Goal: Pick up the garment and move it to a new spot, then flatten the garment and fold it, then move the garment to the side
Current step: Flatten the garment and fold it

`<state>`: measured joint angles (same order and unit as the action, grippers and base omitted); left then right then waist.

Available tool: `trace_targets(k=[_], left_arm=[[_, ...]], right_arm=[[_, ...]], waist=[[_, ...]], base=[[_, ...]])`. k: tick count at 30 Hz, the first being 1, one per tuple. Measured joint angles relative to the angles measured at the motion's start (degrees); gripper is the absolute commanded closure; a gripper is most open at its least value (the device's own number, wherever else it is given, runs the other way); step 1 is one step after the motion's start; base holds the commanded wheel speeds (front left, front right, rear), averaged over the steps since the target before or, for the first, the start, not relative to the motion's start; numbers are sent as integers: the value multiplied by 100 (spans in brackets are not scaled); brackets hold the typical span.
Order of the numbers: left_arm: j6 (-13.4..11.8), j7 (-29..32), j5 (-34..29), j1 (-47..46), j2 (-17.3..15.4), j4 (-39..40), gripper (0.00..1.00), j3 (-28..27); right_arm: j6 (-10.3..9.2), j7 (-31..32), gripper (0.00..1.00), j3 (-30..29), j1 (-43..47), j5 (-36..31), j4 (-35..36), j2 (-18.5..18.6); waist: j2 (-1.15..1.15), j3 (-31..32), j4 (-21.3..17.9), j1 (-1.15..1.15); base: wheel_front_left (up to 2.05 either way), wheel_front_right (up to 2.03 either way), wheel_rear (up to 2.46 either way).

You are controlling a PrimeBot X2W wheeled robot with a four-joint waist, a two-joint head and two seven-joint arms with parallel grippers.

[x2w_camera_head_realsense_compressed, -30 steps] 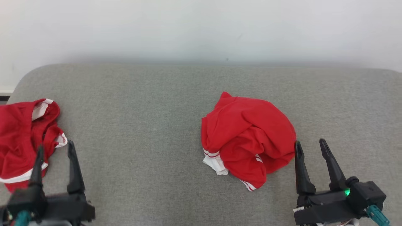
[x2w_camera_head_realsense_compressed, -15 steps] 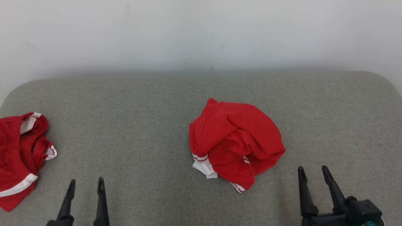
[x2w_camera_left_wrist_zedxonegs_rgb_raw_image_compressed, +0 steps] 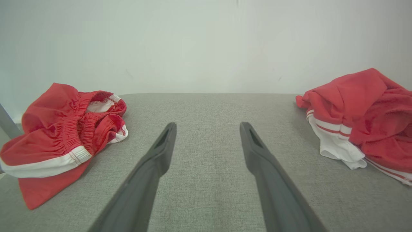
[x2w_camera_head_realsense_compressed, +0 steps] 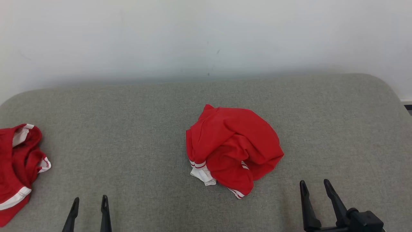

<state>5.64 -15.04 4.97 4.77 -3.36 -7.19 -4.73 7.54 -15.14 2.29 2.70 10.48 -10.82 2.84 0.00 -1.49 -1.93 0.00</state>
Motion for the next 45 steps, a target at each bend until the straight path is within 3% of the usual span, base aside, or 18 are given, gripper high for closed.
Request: trace_targets(k=[45], left_arm=[[-9,0,52,-6,43,-63,0,27]], right_arm=[[0,0,0,22,-2,8,-56,2]], waist=[[0,-42,-87,0]], base=[[0,0,0]])
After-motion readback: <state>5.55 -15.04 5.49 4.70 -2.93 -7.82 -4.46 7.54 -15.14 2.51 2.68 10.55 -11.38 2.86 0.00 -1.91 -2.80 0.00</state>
